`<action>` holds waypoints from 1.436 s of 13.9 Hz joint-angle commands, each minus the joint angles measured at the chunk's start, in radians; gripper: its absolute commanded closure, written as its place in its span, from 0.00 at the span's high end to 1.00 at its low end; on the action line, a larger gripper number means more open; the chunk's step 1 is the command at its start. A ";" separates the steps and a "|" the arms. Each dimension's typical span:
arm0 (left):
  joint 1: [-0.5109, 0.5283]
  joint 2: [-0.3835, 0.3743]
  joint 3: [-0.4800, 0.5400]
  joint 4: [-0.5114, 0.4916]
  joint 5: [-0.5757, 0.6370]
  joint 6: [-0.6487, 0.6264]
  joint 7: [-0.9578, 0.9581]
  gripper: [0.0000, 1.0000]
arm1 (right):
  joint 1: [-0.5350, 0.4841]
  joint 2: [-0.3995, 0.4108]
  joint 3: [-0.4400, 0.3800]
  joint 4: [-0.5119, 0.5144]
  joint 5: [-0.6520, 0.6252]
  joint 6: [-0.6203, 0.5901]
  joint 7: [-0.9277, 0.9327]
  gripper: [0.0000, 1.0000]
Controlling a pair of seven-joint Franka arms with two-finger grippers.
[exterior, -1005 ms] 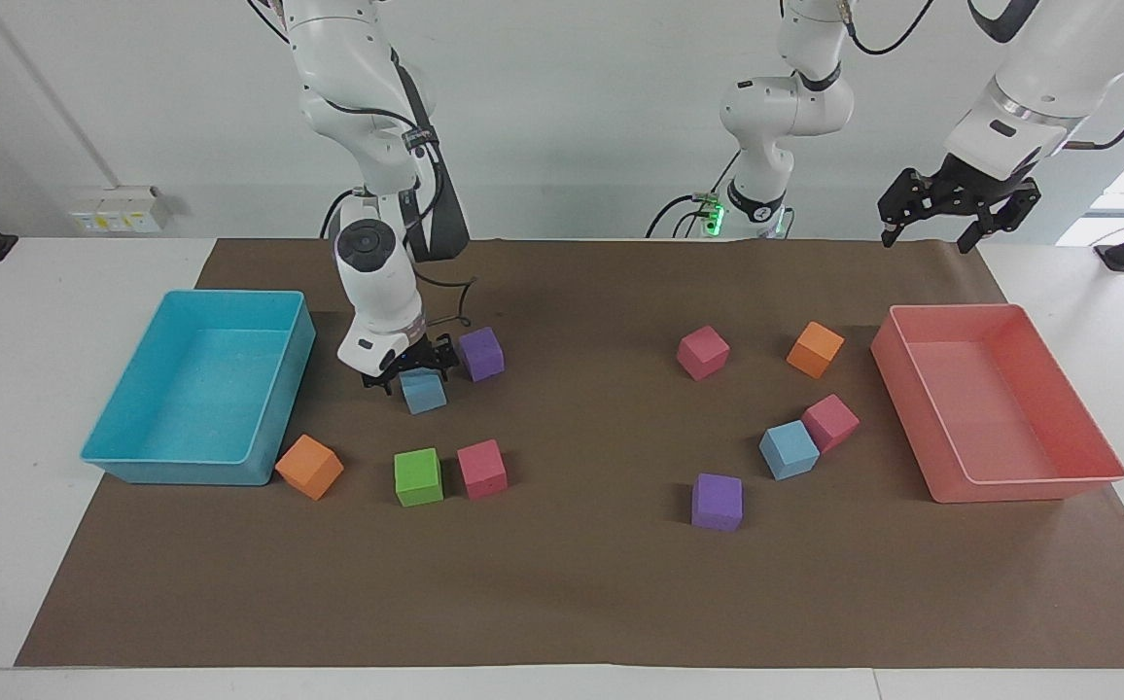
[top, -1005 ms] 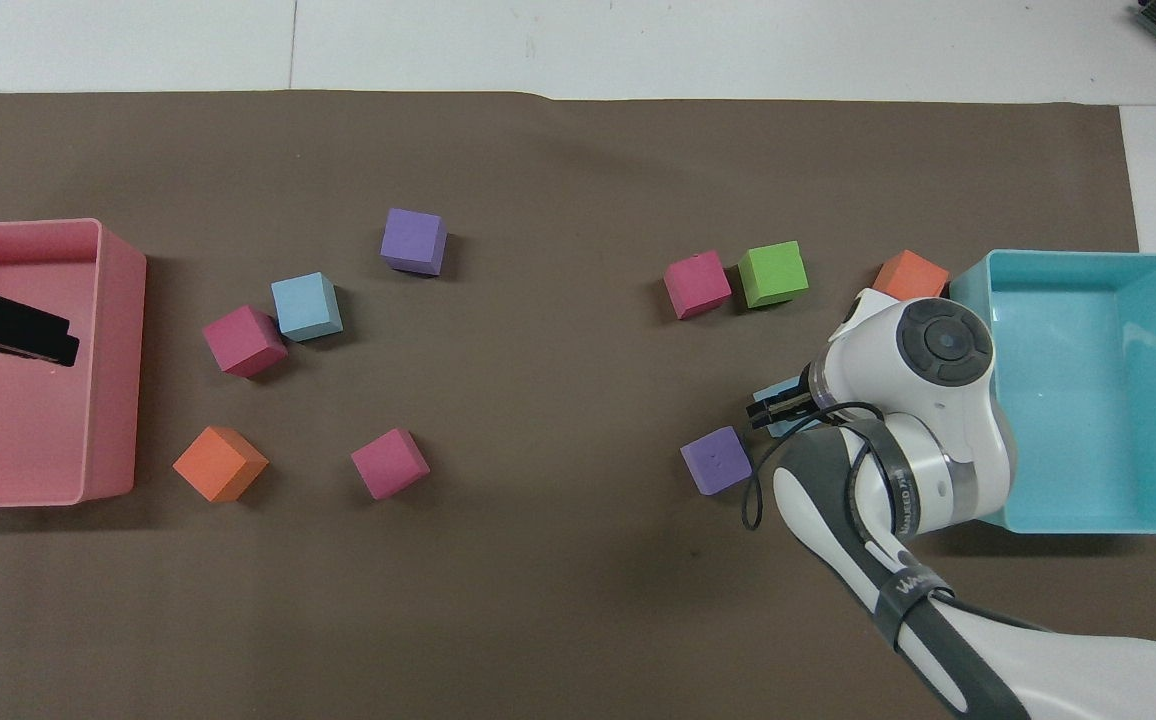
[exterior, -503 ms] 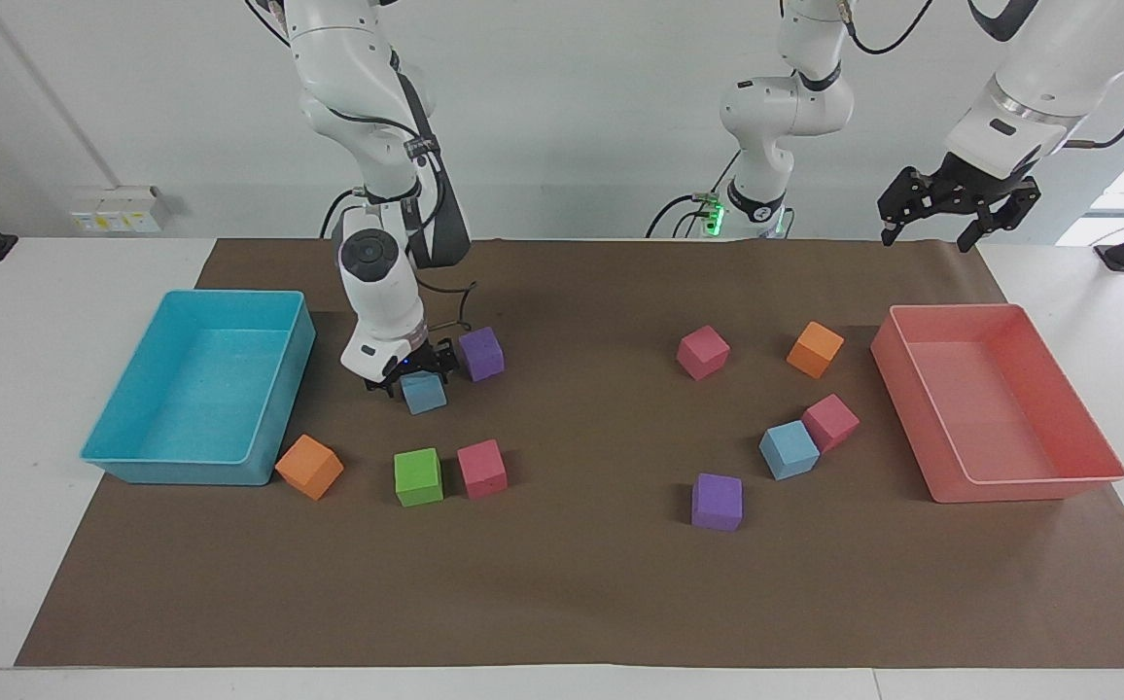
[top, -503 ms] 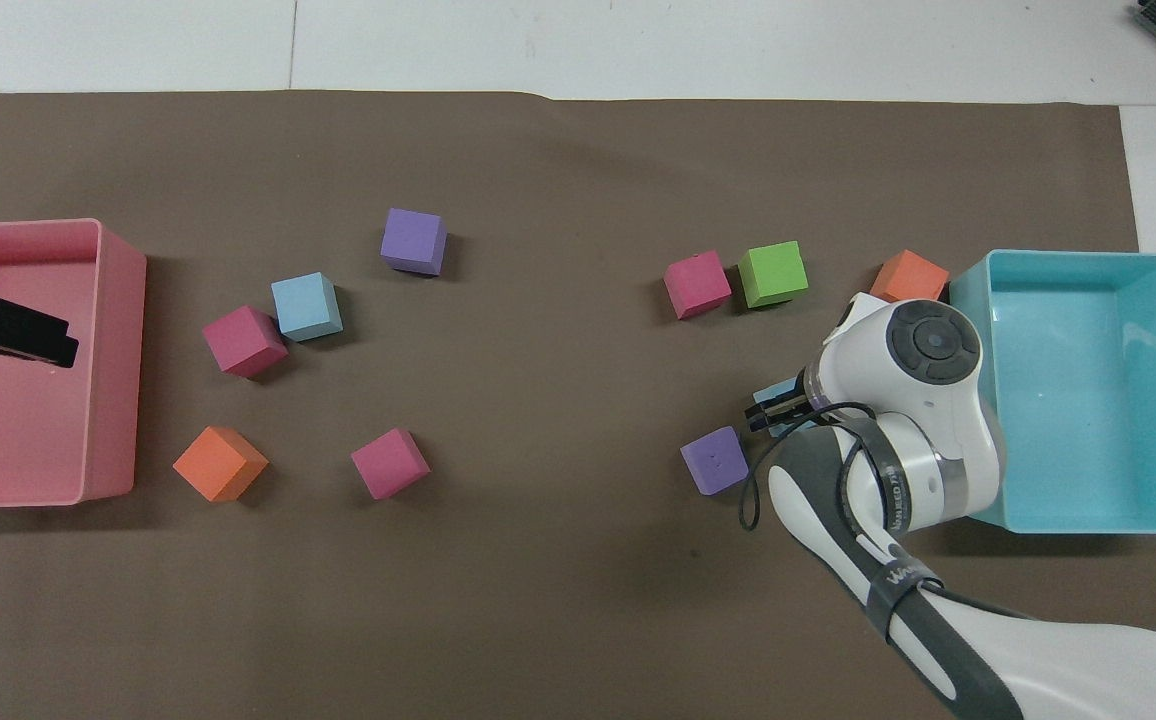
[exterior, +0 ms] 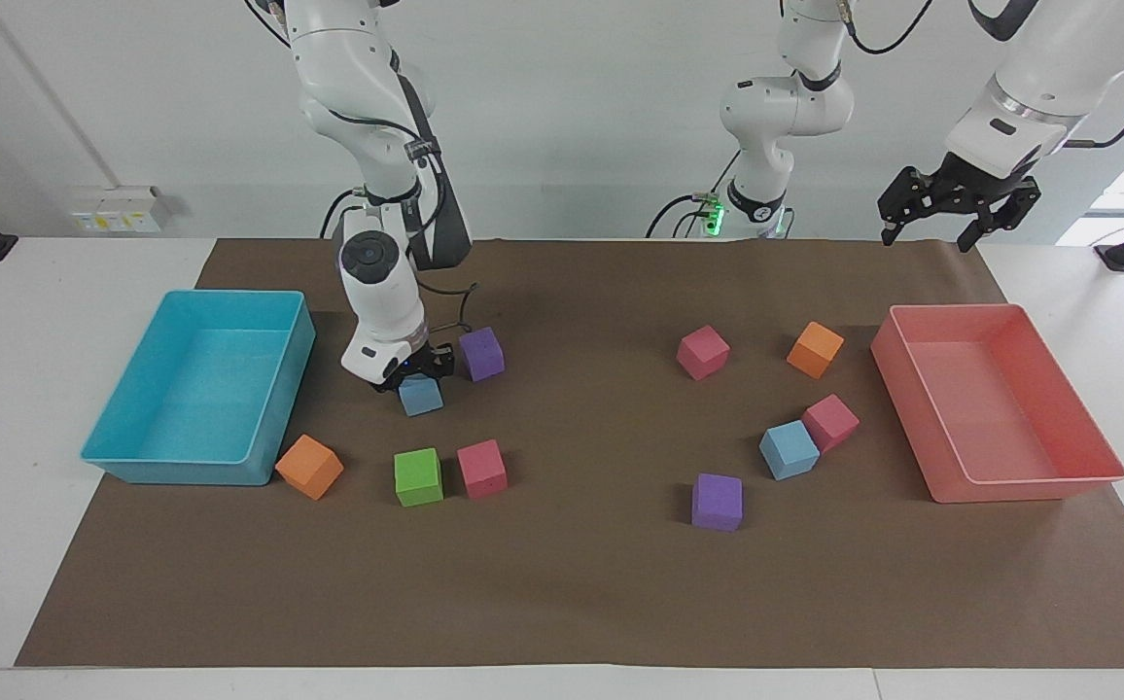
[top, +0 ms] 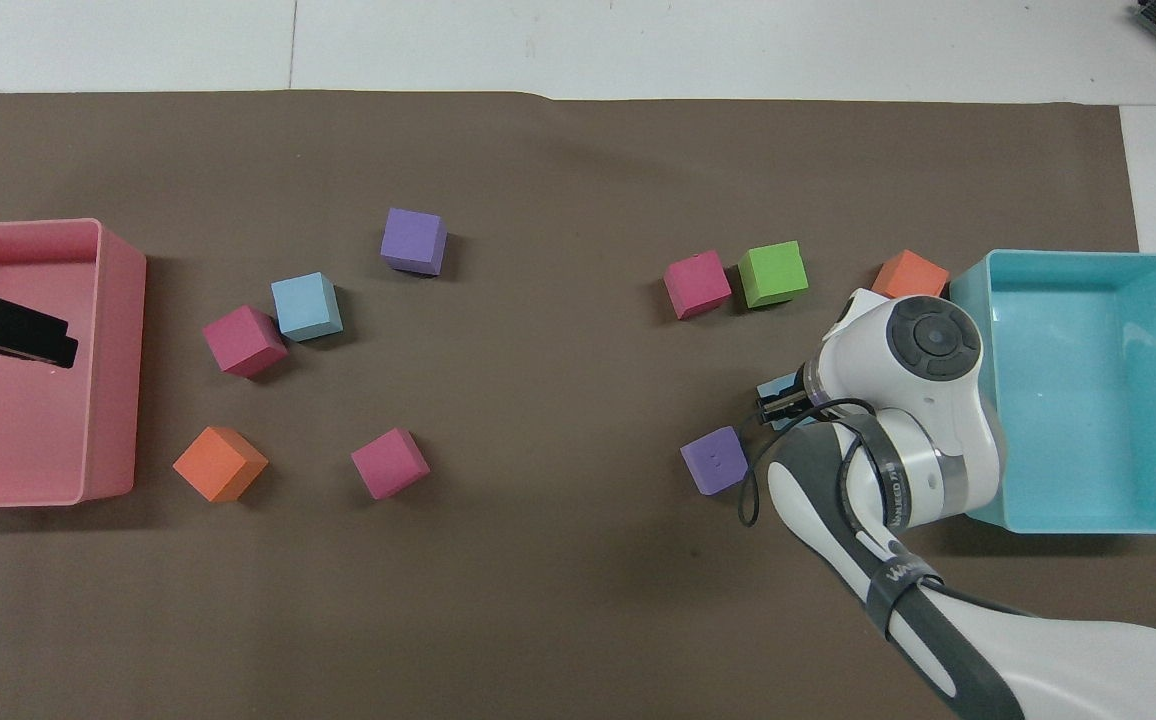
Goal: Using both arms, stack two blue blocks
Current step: 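Reach the right gripper to the light blue cube and grasp it, then carry the light blue cube with the right gripper to the table center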
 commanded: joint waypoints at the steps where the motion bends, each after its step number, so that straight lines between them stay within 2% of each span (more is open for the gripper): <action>1: 0.017 -0.017 -0.009 -0.013 -0.012 -0.009 0.004 1.00 | -0.013 -0.018 0.005 0.067 0.023 -0.090 0.012 0.00; 4: 0.017 -0.017 -0.009 -0.013 -0.014 -0.009 0.003 1.00 | -0.007 -0.045 0.007 0.134 0.023 -0.188 0.093 0.00; 7: 0.017 -0.017 -0.009 -0.013 -0.012 -0.009 0.003 1.00 | 0.021 -0.016 0.008 0.272 0.023 -0.346 0.156 0.00; 9: 0.017 -0.017 -0.009 -0.013 -0.012 -0.009 0.003 1.00 | 0.073 -0.002 0.008 0.306 0.027 -0.351 0.231 0.00; 12: 0.017 -0.016 -0.009 -0.013 -0.014 -0.009 0.003 1.00 | 0.101 0.016 0.010 0.343 0.118 -0.346 0.268 0.00; 16: 0.017 -0.016 -0.009 -0.013 -0.014 -0.009 0.003 1.00 | 0.234 0.161 0.008 0.508 0.115 -0.371 0.493 0.00; 20: 0.017 -0.017 -0.009 -0.013 -0.014 -0.007 0.003 1.00 | 0.306 0.338 0.008 0.694 0.112 -0.370 0.635 0.00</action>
